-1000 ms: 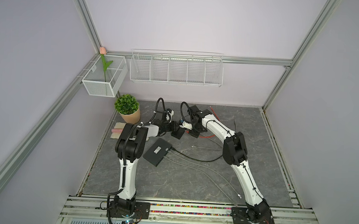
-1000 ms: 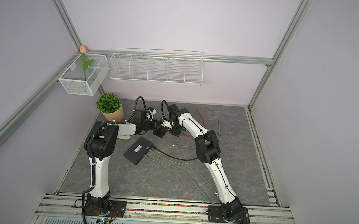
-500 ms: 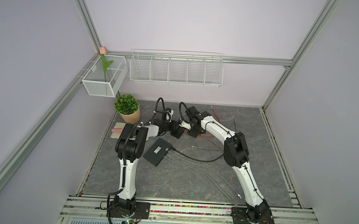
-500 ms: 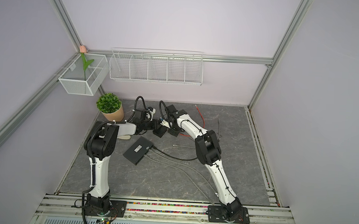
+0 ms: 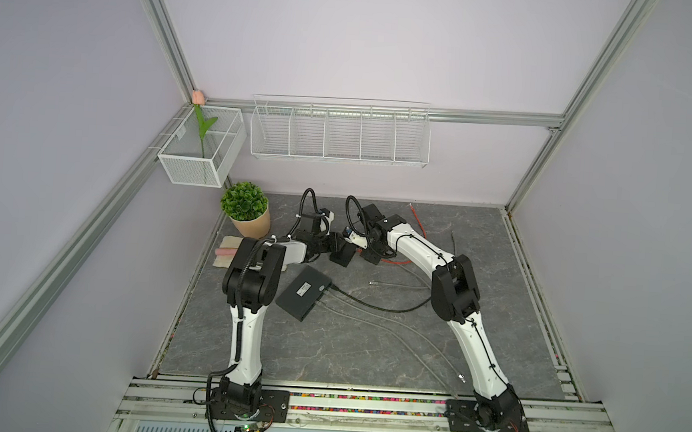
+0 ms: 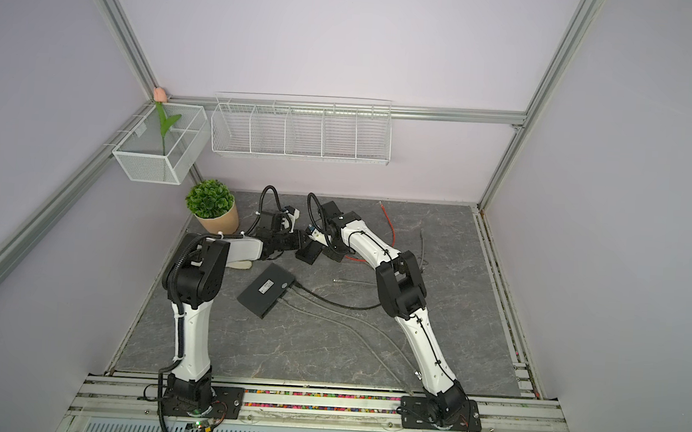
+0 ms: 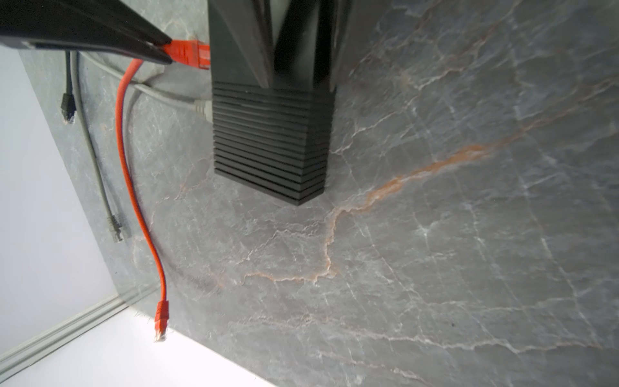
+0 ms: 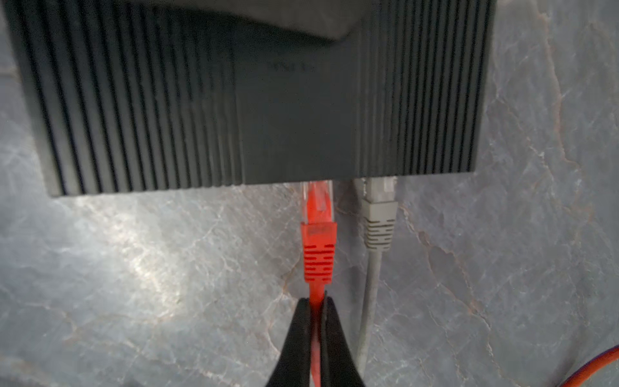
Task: Insert the plug into the switch port
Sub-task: 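Hold the red plug pressed into the port while the left gripper steadies the switch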
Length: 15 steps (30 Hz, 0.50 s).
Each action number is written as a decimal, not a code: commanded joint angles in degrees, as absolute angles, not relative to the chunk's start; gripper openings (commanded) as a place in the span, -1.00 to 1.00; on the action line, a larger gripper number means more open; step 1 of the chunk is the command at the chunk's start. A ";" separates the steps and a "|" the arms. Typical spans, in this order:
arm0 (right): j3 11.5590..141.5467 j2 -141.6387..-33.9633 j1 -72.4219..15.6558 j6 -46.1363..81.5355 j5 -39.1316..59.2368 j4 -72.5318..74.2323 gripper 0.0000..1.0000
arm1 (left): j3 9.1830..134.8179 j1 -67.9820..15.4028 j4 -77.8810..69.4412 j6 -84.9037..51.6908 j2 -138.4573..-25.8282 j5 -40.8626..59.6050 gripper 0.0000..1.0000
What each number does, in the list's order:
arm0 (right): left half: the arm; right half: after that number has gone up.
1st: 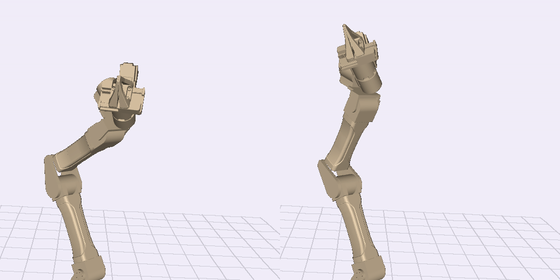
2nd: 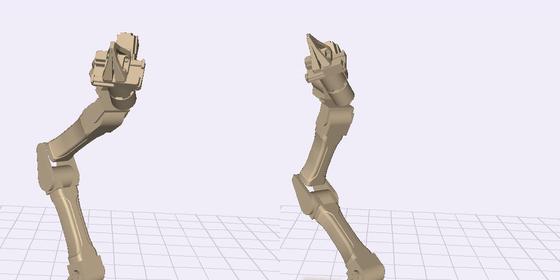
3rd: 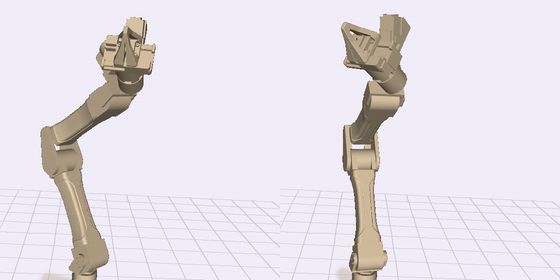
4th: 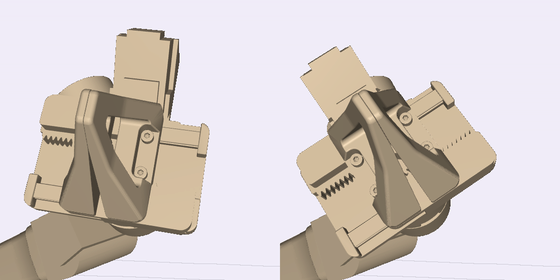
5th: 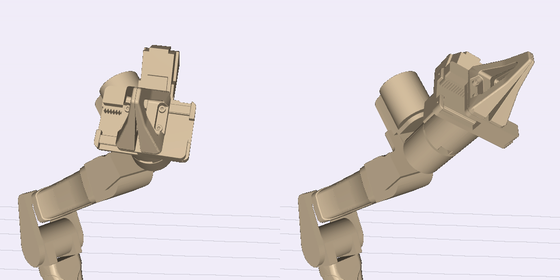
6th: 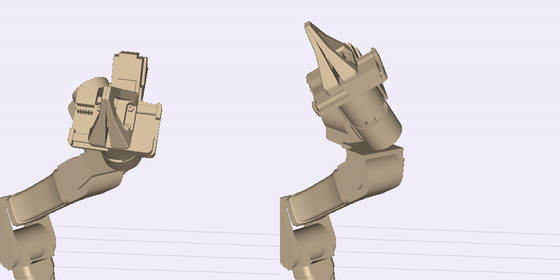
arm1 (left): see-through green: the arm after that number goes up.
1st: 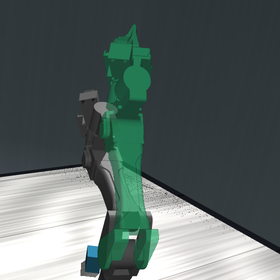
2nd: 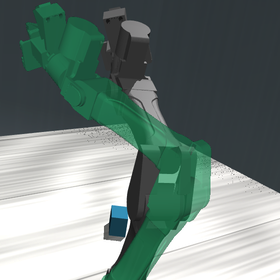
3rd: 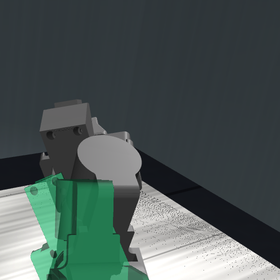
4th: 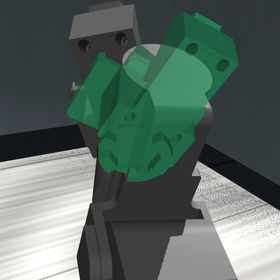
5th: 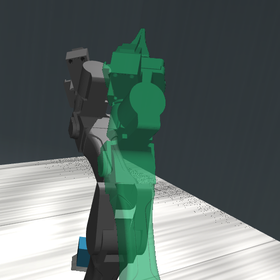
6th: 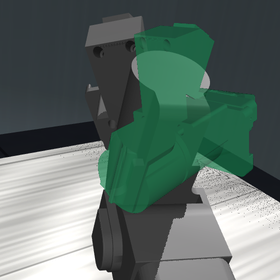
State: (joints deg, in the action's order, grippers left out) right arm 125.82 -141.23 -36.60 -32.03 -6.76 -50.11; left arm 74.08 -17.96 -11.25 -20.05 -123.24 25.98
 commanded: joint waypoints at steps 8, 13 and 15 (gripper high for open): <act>125.94 -141.40 -39.29 -34.28 1.10 -42.54 -0.85 | 74.06 -20.30 -10.80 -20.31 -124.73 31.64 -0.43; 127.63 -143.04 -39.24 -34.28 1.19 -42.87 -0.86 | 74.32 -20.52 -10.03 -19.87 -124.78 31.99 -0.43; 128.61 -143.95 -39.28 -34.25 0.30 -42.98 -0.86 | 74.40 -20.65 -9.60 -19.69 -124.66 31.99 -0.44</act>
